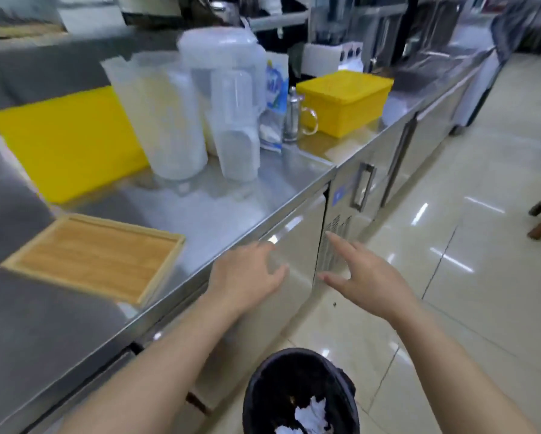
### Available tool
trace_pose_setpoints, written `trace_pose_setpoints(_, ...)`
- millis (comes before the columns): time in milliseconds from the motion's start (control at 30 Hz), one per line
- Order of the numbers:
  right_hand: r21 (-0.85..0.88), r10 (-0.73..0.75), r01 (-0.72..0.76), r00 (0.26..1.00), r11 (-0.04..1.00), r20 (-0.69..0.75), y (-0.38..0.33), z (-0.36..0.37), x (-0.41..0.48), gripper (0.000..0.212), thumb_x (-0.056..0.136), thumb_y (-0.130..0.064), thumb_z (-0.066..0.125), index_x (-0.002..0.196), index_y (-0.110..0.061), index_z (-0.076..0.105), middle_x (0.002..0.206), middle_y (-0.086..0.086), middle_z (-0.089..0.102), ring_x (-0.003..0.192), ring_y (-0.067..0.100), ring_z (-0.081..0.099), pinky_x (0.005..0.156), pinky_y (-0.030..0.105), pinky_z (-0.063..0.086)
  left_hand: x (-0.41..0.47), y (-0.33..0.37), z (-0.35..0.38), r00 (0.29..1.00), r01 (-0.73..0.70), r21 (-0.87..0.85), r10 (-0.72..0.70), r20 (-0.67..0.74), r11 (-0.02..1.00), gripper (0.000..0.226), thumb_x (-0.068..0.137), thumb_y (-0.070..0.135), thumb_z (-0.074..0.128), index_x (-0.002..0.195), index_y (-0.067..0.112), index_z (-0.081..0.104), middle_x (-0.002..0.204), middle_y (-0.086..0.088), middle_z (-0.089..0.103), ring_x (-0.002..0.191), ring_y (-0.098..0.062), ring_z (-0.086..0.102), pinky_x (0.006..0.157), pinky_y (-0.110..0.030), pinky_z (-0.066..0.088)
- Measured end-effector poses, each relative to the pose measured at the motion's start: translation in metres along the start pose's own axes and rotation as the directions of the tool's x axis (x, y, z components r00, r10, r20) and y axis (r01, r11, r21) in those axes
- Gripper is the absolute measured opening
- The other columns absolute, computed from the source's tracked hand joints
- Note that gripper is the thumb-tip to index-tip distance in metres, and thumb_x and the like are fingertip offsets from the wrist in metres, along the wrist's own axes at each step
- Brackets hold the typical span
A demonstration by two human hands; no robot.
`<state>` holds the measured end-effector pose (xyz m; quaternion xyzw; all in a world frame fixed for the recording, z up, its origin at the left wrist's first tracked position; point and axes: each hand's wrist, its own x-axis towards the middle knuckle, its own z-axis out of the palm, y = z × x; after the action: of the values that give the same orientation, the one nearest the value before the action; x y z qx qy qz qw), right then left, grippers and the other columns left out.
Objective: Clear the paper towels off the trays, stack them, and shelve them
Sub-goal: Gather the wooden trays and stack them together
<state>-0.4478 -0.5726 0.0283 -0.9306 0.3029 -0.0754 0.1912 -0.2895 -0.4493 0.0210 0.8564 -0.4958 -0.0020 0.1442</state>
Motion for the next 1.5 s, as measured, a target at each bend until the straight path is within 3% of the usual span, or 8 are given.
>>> trace_pose_setpoints(300,-0.056,-0.234,0.229,0.968,0.972,-0.094,-0.134,-0.075,0.035,0.066,0.084,-0.051,0.051,0.14,-0.032,0.022,0.139,0.002,0.044,0.108,0.023,0.056,0.088,0.04,0.048,-0.049,-0.093,-0.141,0.933,0.241,-0.161,-0.274,-0.232,0.957,0.05,0.088,0.051,0.044,0.129,0.022,0.048,0.138,0.0,0.05,0.124,-0.021,0.045,0.098,-0.036,0.037)
trace_pose_setpoints(567,-0.065,-0.195,0.196,0.981,0.979,0.017,-0.222,-0.027,0.088,0.062,0.085,-0.048,0.052,0.138,-0.028,0.026,0.136,0.007,0.047,0.112,0.03,0.054,0.088,0.042,0.048,-0.105,-0.195,-0.169,0.835,0.388,-0.237,-0.449,-0.319,0.891,0.044,0.088,0.047,0.046,0.123,0.021,0.053,0.129,-0.002,0.056,0.117,-0.022,0.051,0.09,-0.034,0.04)
trace_pose_setpoints(967,-0.1,-0.163,0.182,0.971,0.978,0.176,-0.256,0.05,0.138,0.058,0.088,-0.04,0.05,0.138,-0.019,0.029,0.133,0.015,0.048,0.119,0.032,0.047,0.097,0.042,0.04,-0.115,-0.258,-0.117,0.782,0.549,-0.403,-0.62,-0.062,0.732,0.052,0.088,0.044,0.05,0.132,0.016,0.044,0.137,-0.007,0.049,0.122,-0.024,0.047,0.095,-0.036,0.038)
trace_pose_setpoints(1067,-0.096,-0.165,0.185,0.968,0.978,0.187,-0.249,0.069,0.151,0.059,0.088,-0.04,0.05,0.137,-0.016,0.03,0.132,0.015,0.048,0.12,0.033,0.045,0.099,0.042,0.035,-0.11,-0.247,-0.103,0.688,0.55,-0.766,-0.701,0.19,0.333,0.058,0.088,0.039,0.055,0.138,0.02,0.035,0.146,-0.004,0.038,0.13,-0.02,0.038,0.101,-0.034,0.031)
trace_pose_setpoints(1167,-0.074,-0.135,0.159,0.957,0.984,0.258,-0.238,0.088,0.16,0.062,0.089,-0.043,0.047,0.14,-0.016,0.025,0.14,0.014,0.042,0.126,0.032,0.04,0.102,0.044,0.029,-0.101,-0.233,-0.088,0.62,0.501,-0.859,-0.65,0.439,-0.104,0.068,0.086,0.039,0.057,0.144,0.023,0.024,0.153,0.004,0.025,0.139,-0.018,0.02,0.109,-0.04,0.018)
trace_pose_setpoints(1267,-0.048,-0.094,0.116,0.94,0.992,0.328,-0.228,0.107,0.165,0.066,0.089,-0.047,0.045,0.142,-0.018,0.02,0.146,0.012,0.035,0.13,0.031,0.034,0.105,0.047,0.024,-0.09,-0.218,-0.078,0.592,0.452,-0.836,-0.597,0.542,-0.311,0.069,0.086,0.035,0.058,0.144,0.024,0.023,0.155,0.005,0.02,0.142,-0.018,0.009,0.114,-0.045,0.005)
trace_pose_setpoints(1400,0.051,-0.054,0.036,0.912,0.998,0.406,-0.225,0.13,0.163,0.069,0.084,-0.054,0.047,0.137,-0.018,0.024,0.143,0.009,0.038,0.128,0.03,0.037,0.103,0.05,0.026,-0.072,-0.203,-0.075,0.522,0.323,-0.751,-0.553,0.649,-0.577,0.045,0.084,0.031,0.061,0.124,0.027,0.041,0.144,0.001,0.036,0.137,-0.019,0.021,0.112,-0.056,0.004)
trace_pose_setpoints(1500,0.057,-0.052,0.034,0.929,0.998,0.367,-0.228,0.14,0.159,0.058,0.081,-0.052,0.052,0.125,-0.017,0.036,0.131,0.009,0.047,0.118,0.031,0.043,0.097,0.048,0.032,-0.061,-0.197,-0.072,0.449,0.269,-0.658,-0.513,0.732,-0.704,0.022,0.083,0.033,0.06,0.098,0.019,0.052,0.102,0.0,0.055,0.104,-0.025,0.048,0.106,-0.068,0.01)
